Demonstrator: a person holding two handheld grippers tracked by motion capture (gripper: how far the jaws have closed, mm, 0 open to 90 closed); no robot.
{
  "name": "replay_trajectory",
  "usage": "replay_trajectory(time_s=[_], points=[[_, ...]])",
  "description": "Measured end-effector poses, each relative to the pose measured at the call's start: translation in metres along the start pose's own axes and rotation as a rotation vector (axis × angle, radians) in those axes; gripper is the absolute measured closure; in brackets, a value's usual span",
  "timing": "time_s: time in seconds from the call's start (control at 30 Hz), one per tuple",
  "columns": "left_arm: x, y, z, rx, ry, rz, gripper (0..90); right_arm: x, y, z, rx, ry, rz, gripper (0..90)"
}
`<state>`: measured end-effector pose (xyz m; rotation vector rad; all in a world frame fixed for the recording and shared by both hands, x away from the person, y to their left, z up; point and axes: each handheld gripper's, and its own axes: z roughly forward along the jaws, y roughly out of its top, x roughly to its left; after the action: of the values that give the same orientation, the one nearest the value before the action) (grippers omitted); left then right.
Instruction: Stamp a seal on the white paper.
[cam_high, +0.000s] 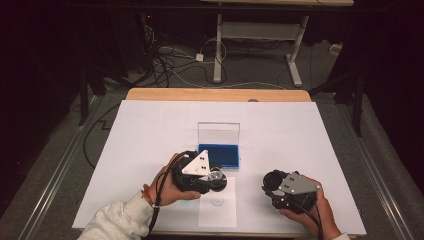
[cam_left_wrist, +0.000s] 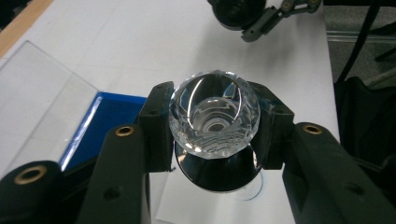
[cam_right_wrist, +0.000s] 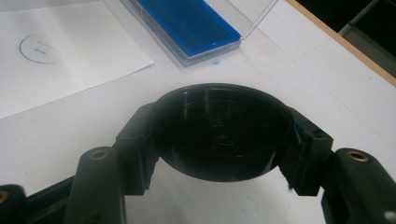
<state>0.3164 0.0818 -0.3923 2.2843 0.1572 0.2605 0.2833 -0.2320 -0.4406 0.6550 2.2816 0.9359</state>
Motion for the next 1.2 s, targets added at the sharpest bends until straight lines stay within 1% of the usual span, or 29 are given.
replay_trajectory(time_s=[0.07,0.13,0.27,0.33,0.37,0.43,0.5,0.53,0.6,0.67,0.7,0.73,0.77,0.87,0.9,0.93,1.07,1.13,1.2], points=[[-0.003,-0.002,0.004,0.011,-0.016,0.004,54.7,0.000,0.000,0.000,0.001,0.000,-0.003,38.4],[-0.005,-0.004,0.008,0.016,-0.017,0.002,54.7,0.000,0.000,0.001,0.002,0.001,-0.001,38.4],[-0.008,-0.009,0.017,0.039,-0.042,0.000,54.7,0.001,0.000,0.000,0.002,0.000,-0.001,38.4],[-0.010,-0.011,0.020,0.049,-0.041,0.001,54.7,0.001,0.000,0.001,0.001,0.002,0.000,38.4],[-0.010,-0.012,0.021,0.053,-0.054,-0.002,54.7,0.001,0.000,0.001,0.003,0.001,-0.001,38.4],[-0.011,-0.013,0.023,0.064,-0.048,0.002,54.7,0.001,0.000,0.001,0.003,0.004,0.000,38.4],[-0.011,-0.015,0.025,0.070,-0.059,-0.002,54.7,0.001,0.000,0.001,0.004,0.001,-0.001,38.4],[-0.012,-0.016,0.026,0.078,-0.053,-0.001,54.7,0.001,0.000,0.001,0.003,0.004,0.001,38.4],[-0.013,-0.019,0.028,0.090,-0.057,0.002,54.6,0.001,0.000,0.001,0.007,0.004,-0.001,38.4],[-0.014,-0.021,0.029,0.094,-0.045,0.002,54.7,0.002,0.000,0.001,0.006,0.007,-0.006,38.4],[-0.015,-0.022,0.029,0.090,-0.037,0.012,54.7,0.002,0.000,0.001,0.006,0.005,-0.005,38.3],[-0.015,-0.023,0.030,0.095,-0.042,0.013,54.7,0.002,0.000,0.001,0.006,0.005,-0.006,38.4],[-0.015,-0.023,0.031,0.098,-0.039,0.014,54.7,0.002,0.000,0.001,0.004,0.003,-0.002,38.3],[-0.014,-0.026,0.033,0.101,-0.049,0.002,54.7,0.001,0.000,0.001,0.001,0.001,-0.002,38.4],[-0.014,-0.027,0.033,0.104,-0.046,0.003,54.7,0.001,0.000,0.001,0.001,-0.001,0.000,38.3],[-0.014,-0.028,0.034,0.097,-0.047,-0.001,54.6,0.001,0.000,0.001,0.003,0.001,0.000,38.4],[-0.013,-0.029,0.036,0.096,-0.060,-0.010,54.6,0.001,0.000,0.002,0.007,0.002,0.001,38.4],[-0.014,-0.030,0.038,0.104,-0.050,-0.001,54.6,0.001,0.000,0.002,0.007,0.001,0.000,38.3],[-0.014,-0.031,0.041,0.114,-0.053,0.002,54.7,0.001,-0.001,0.002,0.006,0.003,-0.003,38.4]])
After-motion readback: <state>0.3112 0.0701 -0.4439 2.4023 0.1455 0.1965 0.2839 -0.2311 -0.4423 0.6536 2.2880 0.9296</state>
